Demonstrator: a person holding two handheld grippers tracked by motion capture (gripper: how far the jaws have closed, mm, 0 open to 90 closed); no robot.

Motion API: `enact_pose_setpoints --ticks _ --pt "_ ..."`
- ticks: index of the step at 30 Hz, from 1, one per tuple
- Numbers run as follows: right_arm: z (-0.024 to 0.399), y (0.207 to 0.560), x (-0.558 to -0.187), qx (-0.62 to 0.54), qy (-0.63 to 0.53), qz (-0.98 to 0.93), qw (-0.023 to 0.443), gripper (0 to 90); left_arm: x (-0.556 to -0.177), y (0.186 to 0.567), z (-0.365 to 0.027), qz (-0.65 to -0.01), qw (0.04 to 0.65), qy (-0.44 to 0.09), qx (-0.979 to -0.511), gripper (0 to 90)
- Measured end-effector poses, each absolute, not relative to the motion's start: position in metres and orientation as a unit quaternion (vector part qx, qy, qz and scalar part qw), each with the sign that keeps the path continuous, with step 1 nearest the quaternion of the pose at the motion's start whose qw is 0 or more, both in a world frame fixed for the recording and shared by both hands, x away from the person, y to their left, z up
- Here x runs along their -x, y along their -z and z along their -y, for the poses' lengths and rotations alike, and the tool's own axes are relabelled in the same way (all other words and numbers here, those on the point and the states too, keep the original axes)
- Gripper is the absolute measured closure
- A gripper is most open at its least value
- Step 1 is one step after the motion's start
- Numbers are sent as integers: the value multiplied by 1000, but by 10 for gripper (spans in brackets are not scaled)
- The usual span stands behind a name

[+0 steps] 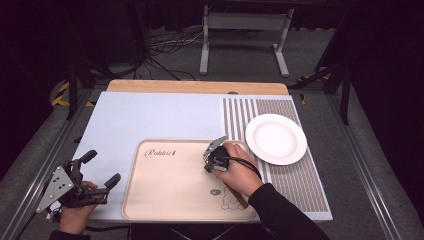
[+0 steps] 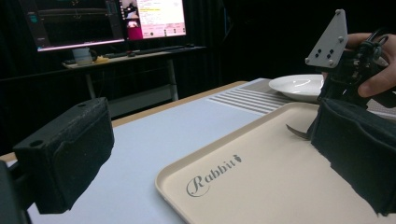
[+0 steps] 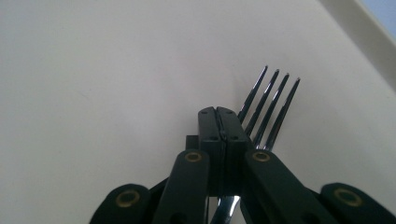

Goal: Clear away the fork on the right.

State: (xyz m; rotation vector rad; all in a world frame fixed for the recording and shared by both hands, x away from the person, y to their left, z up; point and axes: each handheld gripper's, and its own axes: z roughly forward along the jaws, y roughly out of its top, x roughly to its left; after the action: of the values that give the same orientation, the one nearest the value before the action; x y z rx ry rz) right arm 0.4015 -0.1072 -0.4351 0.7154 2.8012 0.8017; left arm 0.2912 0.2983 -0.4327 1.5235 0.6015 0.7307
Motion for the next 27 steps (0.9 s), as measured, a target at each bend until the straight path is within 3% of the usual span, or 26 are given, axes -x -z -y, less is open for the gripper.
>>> enact_pose_setpoints --ticks 27 --pt "133 432 -414 -275 -250 -924 90 900 -291 433 -298 -262 623 -318 -665 0"
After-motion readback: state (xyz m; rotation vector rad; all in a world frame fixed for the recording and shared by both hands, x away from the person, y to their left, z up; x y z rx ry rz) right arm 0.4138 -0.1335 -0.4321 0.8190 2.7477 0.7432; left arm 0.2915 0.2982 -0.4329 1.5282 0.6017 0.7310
